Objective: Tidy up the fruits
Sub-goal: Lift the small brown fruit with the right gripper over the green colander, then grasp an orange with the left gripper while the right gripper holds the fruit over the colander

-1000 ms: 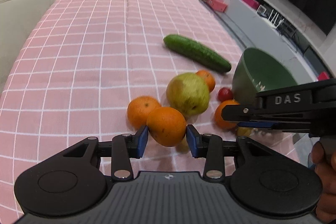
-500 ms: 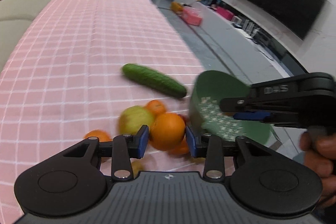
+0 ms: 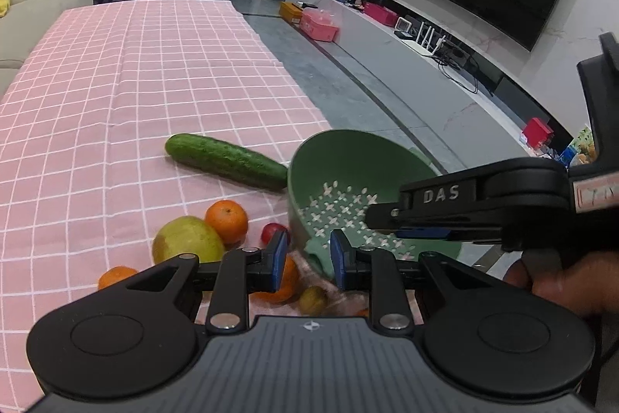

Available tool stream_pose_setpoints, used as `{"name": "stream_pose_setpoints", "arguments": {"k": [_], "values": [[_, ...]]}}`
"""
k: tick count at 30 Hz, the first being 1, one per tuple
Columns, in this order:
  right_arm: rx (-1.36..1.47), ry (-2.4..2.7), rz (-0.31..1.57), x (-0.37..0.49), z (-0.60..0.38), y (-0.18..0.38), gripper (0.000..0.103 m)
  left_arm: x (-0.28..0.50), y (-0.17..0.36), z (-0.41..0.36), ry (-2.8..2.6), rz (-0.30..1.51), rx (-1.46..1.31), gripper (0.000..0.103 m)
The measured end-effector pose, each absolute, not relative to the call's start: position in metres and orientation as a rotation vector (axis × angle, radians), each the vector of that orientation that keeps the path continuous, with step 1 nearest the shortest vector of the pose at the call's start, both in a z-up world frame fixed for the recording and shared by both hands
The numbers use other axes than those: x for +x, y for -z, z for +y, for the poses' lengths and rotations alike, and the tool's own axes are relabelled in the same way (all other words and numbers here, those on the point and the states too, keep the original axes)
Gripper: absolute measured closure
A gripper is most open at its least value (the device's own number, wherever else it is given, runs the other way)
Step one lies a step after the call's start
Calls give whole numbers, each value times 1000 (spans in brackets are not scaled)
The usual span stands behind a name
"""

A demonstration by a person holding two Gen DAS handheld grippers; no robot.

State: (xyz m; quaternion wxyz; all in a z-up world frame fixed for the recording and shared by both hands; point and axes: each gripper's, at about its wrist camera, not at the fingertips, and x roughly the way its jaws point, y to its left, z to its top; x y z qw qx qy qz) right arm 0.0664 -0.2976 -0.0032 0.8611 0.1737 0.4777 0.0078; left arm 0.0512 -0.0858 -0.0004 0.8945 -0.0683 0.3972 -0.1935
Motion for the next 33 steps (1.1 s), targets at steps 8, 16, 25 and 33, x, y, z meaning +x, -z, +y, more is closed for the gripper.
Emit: {"name": "stream_pose_setpoints", "arguments": {"k": [8,16,25,33], "values": [[354,30,1035,69,-305,21,82,45,15,-70,365,862,-155,75],[335,47,1053,73,-306,30,82,40,40,-54,323,926,-156,75],[334,52,1056,73,-307,30,82,34,60,-44,281,970,-136,51],[331,51,1058,72,-307,30,82,38,79,-39,233,1033,-115,48]]}}
